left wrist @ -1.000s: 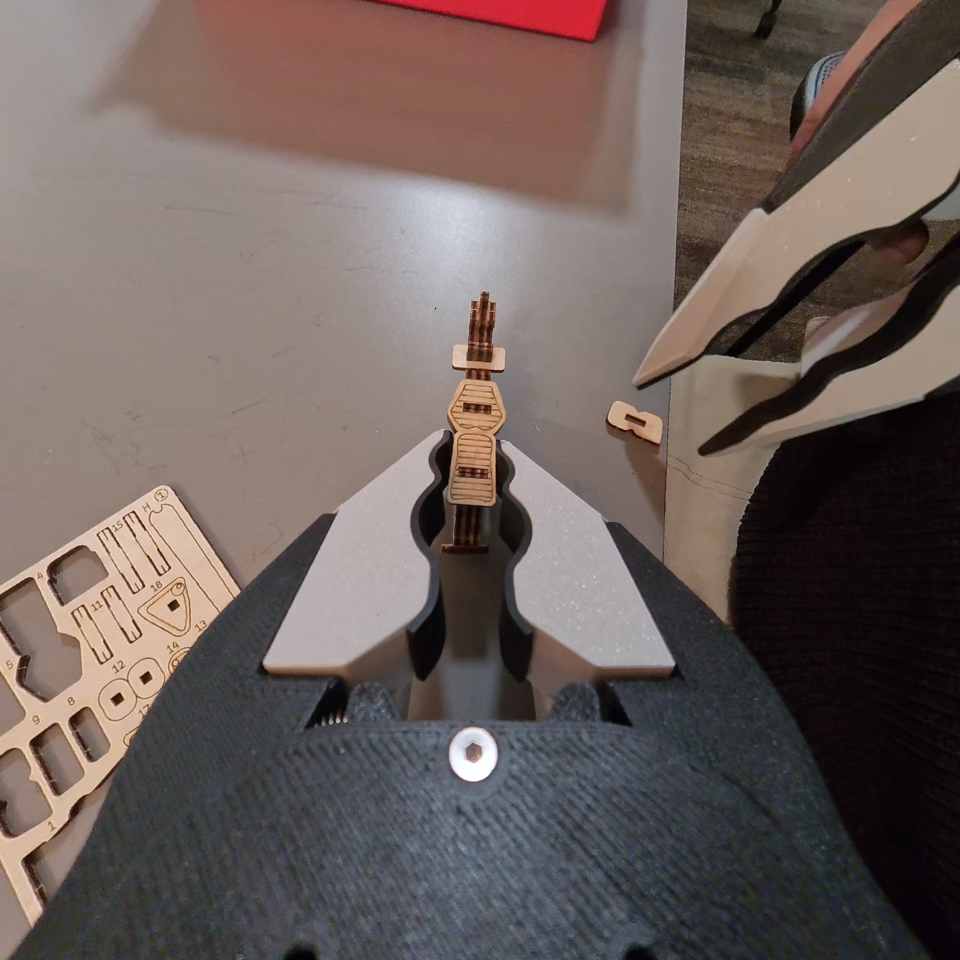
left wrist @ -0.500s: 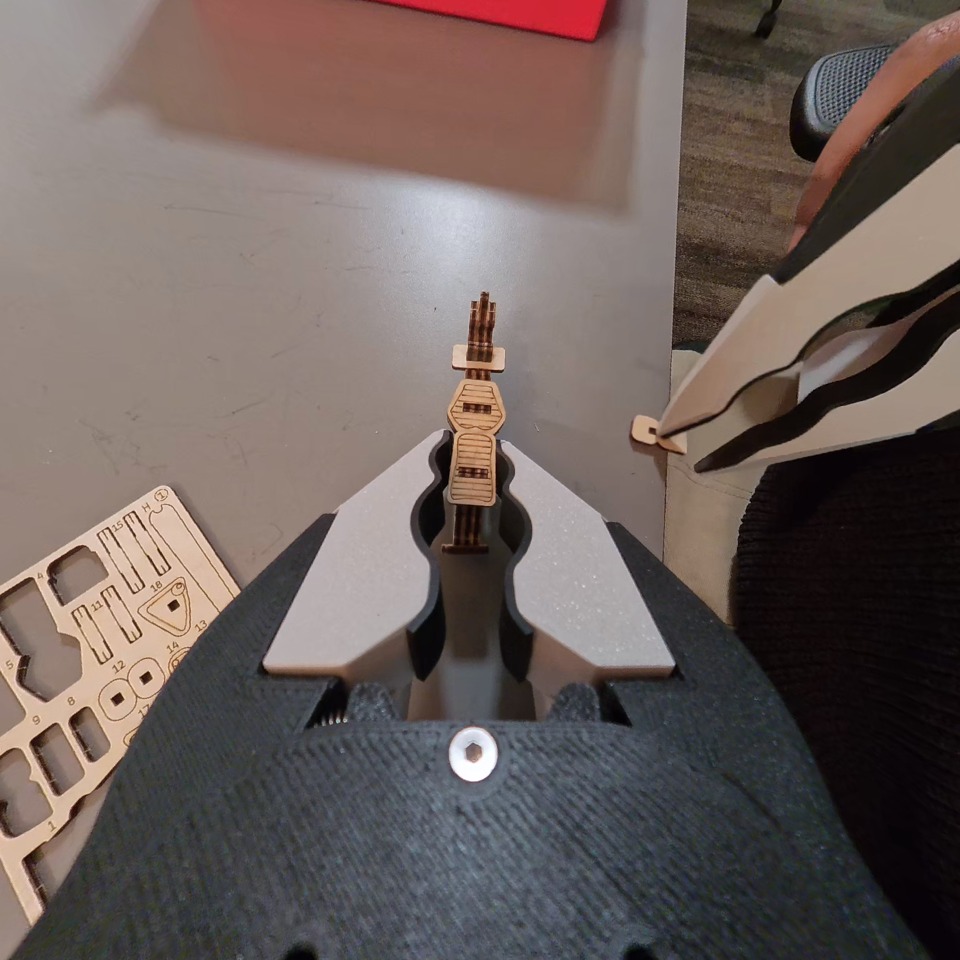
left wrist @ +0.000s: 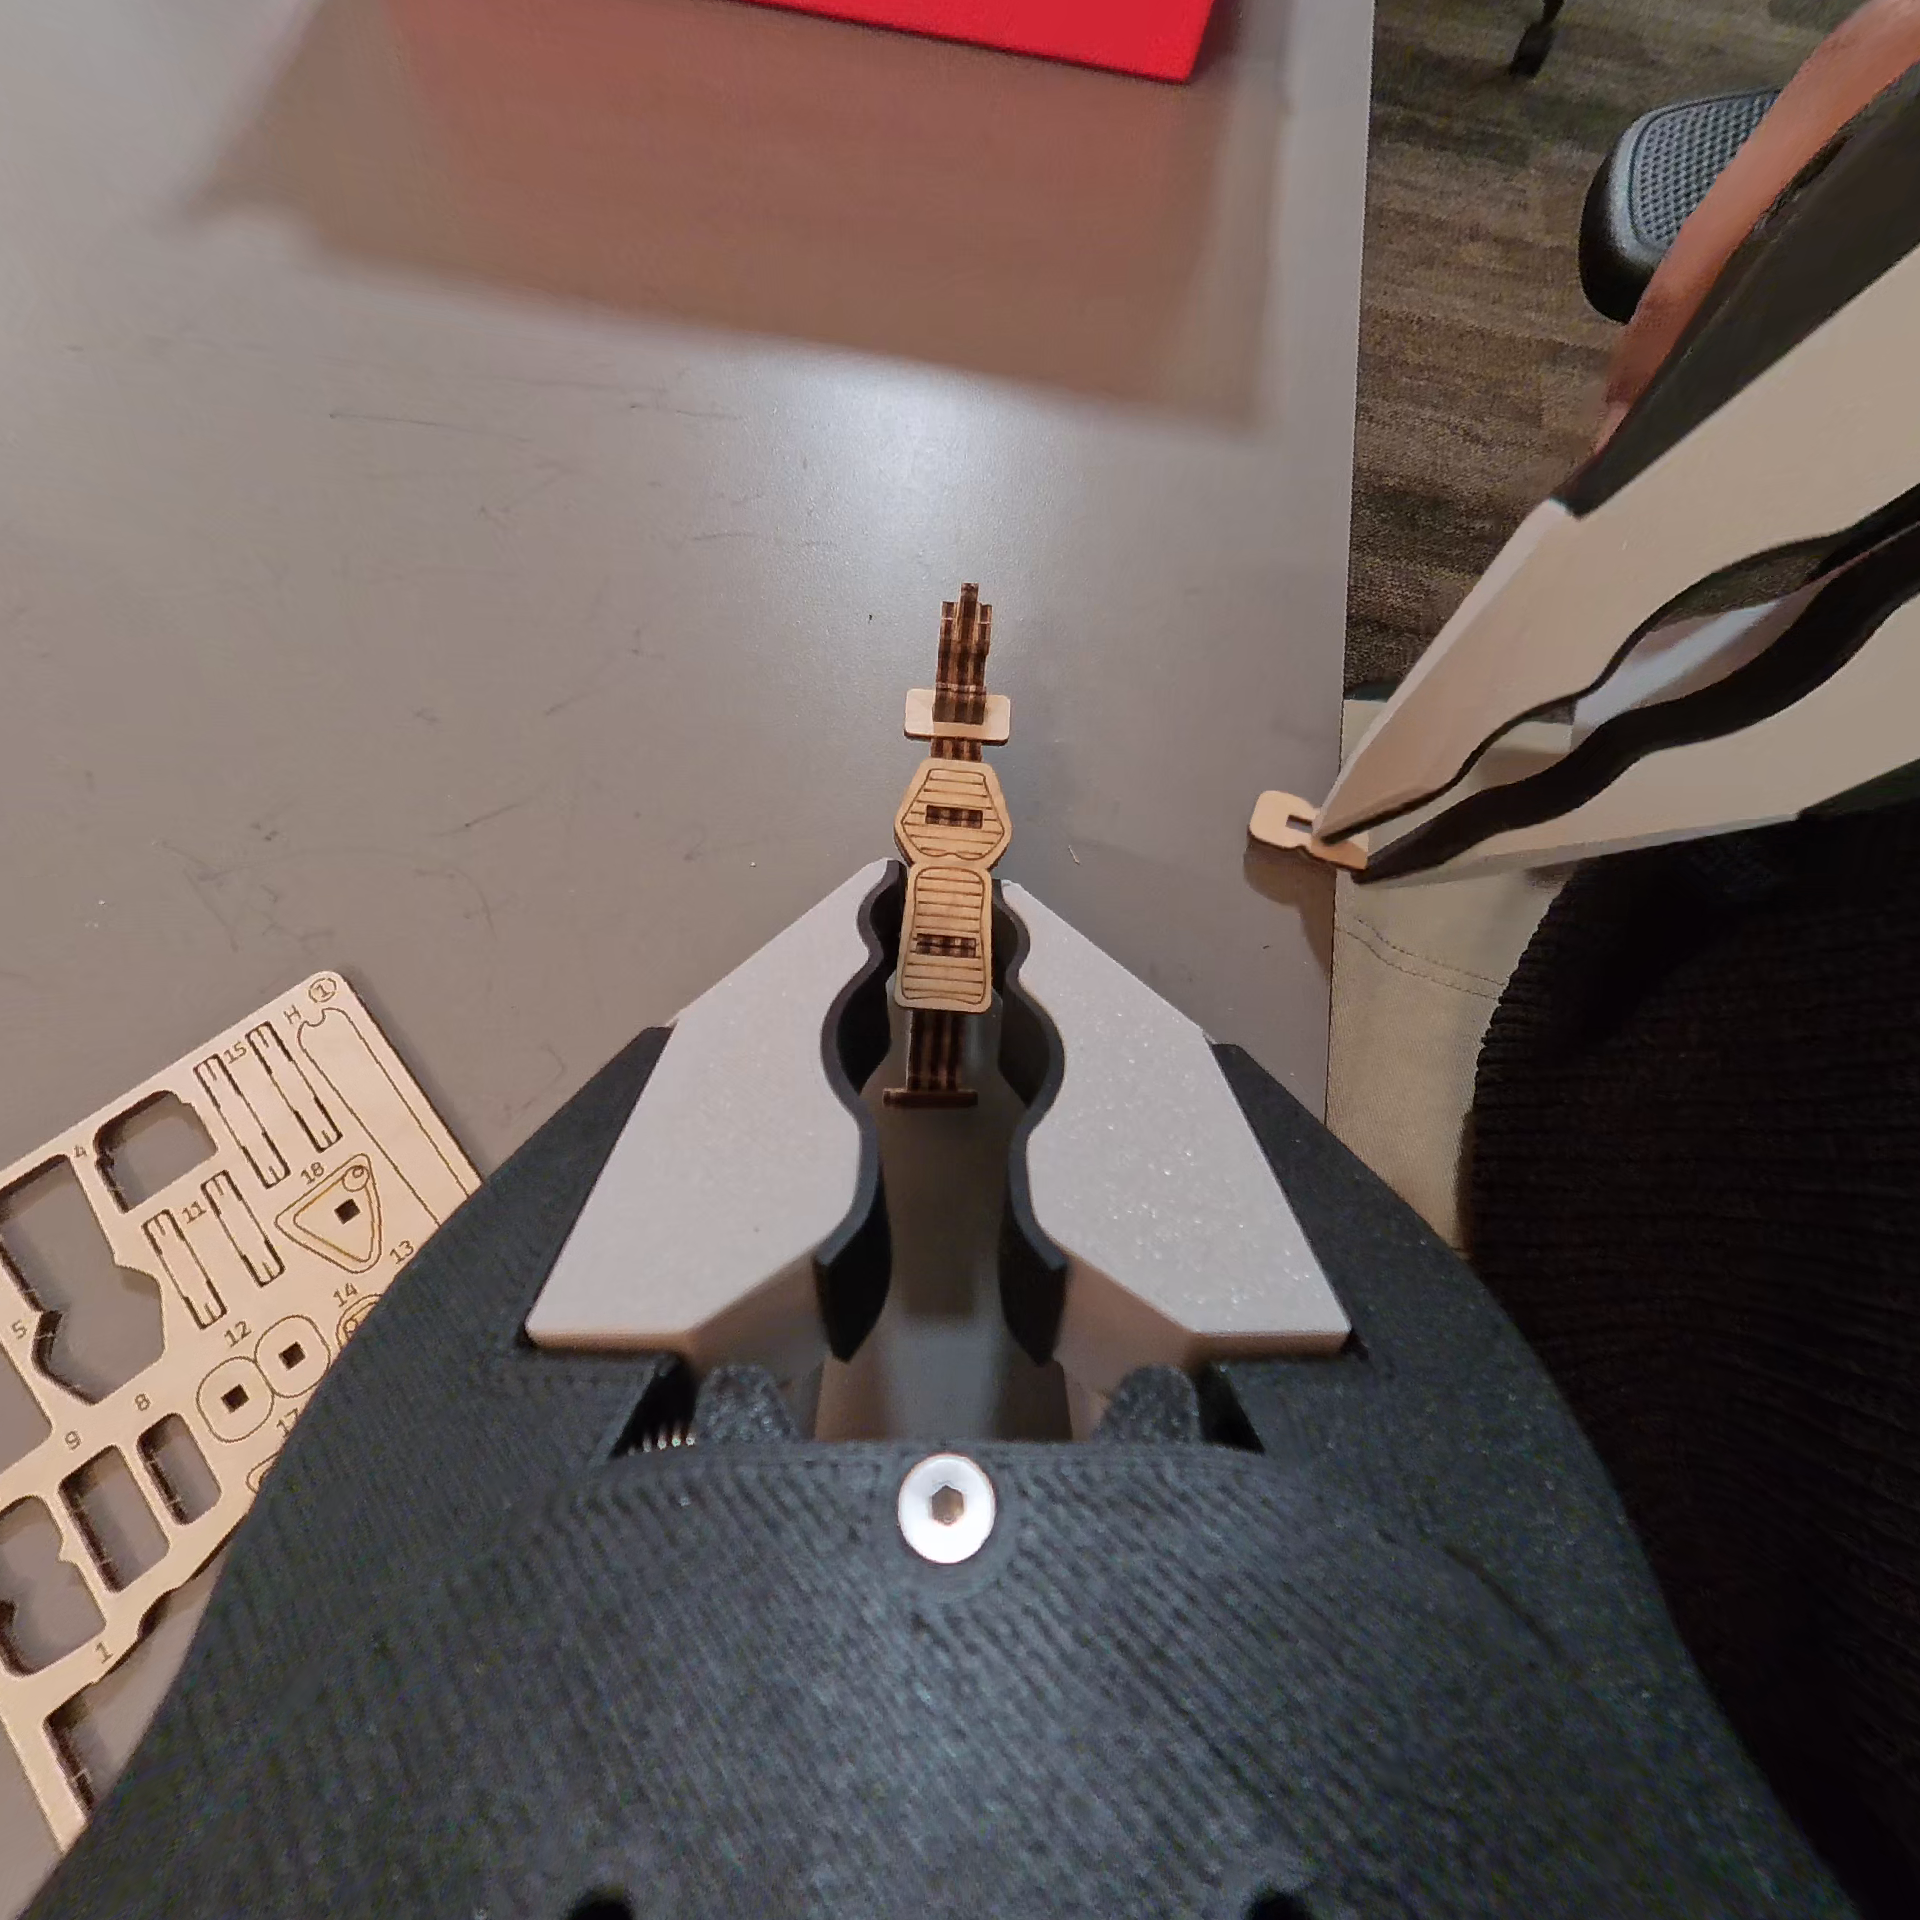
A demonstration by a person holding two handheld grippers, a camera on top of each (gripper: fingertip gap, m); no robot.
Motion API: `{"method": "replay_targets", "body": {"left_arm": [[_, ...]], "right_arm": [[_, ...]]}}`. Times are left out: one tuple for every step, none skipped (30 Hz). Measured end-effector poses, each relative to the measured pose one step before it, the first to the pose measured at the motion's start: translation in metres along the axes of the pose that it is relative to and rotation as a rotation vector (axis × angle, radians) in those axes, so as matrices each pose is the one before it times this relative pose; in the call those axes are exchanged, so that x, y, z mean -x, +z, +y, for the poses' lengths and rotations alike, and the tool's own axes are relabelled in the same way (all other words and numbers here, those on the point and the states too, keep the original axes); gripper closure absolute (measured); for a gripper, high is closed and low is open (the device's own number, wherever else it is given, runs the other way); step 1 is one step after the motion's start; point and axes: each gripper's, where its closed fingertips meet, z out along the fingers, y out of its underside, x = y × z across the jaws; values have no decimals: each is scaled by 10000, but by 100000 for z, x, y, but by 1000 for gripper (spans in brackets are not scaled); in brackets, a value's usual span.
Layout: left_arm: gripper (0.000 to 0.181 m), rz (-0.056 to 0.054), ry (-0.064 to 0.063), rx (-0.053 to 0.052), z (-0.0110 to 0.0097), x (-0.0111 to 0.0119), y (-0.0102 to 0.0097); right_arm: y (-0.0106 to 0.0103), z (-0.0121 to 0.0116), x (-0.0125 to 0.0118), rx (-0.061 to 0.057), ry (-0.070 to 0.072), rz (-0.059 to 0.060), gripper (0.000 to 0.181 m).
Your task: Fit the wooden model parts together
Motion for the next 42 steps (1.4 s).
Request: {"method": "replay_targets", "body": {"left_arm": [[167,0,0,0,0,1,0],[167,1,0,0,0,-1,0],[167,1,0,0,-3,-10,5],[167,0,1,0,0,1,0],[167,-2,4,0,8,7,6],[167,-3,6,0,-3,0,5],[167,-2,6,0,-5,-8,-8],[167,0,2,0,-3,-8,4],[167,2,-3,-1,10,4,2],[167,3,-5,0,-5,-2,6],[167,3,-4,0,2,1,-4],[167,2,-3,0,-6,0,6],[167,1,-2,0,3,6,-4],[167,1,-3,0,-6,2,6],[167,3,-6,0,3,0,-5],[167,4,-7,0,-3,3,2],[167,3,-4,0,-6,-1,6],[167,1,0,0,0,-2,0],[167,1,1,0,0,-1,0],[167,0,3,0,0,2,0],[167,1,3,0,3,-12,-2],[167,3,-2,0,-3,8,2],[167,5,-5,-1,2,-2,-4],[167,4,-3,0,0,-7,0],[167,1,0,0,-5,4,6],[167,0,2,0,5,-4,-6],[167,-2,6,0,-3,-2,5],[167,-5,7,1,3,-1,-2],[167,-4,6,0,3,-4,-2],[167,-3,5,1,1,8,0],[167,3,5,3,1,-9,3],[167,-1,-2,-1,-1,0,0],[167,2,-15,0,4,17,-8],[167,7,-29,1,5,20,6],[167,10,-38,3,5,24,6],[167,5,-41,5,11,37,0],[167,-2,-32,3,10,39,0],[167,-15,-16,9,12,31,8],[167,-4,11,14,13,-6,17],[166,2,28,16,29,-29,18],[164,-25,27,20,23,-2,13],[163,-16,25,15,10,-9,23]], "right_arm": [[-174,-229,-202,-189,170,24,173],[-167,-207,-236,-208,277,-7,173],[-152,-128,-419,-179,358,49,173],[-156,-25,-612,-149,414,129,173],[-174,19,-732,-154,470,150,173],[-201,7,-746,-199,562,86,173],[-211,-77,-657,-269,698,-59,173],[-240,-179,-473,-340,841,-244,173],[-254,-265,-326,-380,938,-388,173],[-240,-283,-245,-378,943,-459,173],[-231,-251,-245,-332,876,-443,173],[-165,-140,-304,-236,770,-365,173],[-75,22,-324,-120,662,-292,173],[22,155,-244,-34,600,-283,173],[111,178,-37,-14,598,-375,173],[138,133,98,-30,620,-456,173],[131,120,54,-29,588,-417,173],[80,123,-93,-7,499,-284,173],[26,159,-327,34,389,-95,173],[-29,150,-448,52,268,42,173],[-57,-10,-278,-16,204,19,173],[-74,-173,-21,-96,191,-74,173],[-60,-147,-27,-81,164,-55,173],[-33,-37,-157,-17,146,22,173],[3,18,-153,16,180,8,173],[40,42,-109,36,212,-25,173],[64,88,-120,66,158,-13,173],[67,92,-121,70,66,38,172],[27,43,-163,37,-12,108,172],[-4,-26,-98,6,-69,105,173],[-49,-66,-46,-13,-81,70,173],[-69,-86,-58,-34,-48,66,172],[-75,-106,-43,-53,-10,21,172],[-67,-110,46,-59,7,-40,172],[-44,-90,58,-50,12,-49,172],[-37,-80,48,-44,0,-42,172],[-44,-106,89,-60,-30,-57,172],[-60,-130,102,-70,-46,-48,172],[-59,-144,99,-75,-46,-51,172],[-57,-161,144,-88,-38,-90,172],[-54,-139,129,-85,-8,-100,173],[-41,-113,117,-66,19,-97,172]]}}
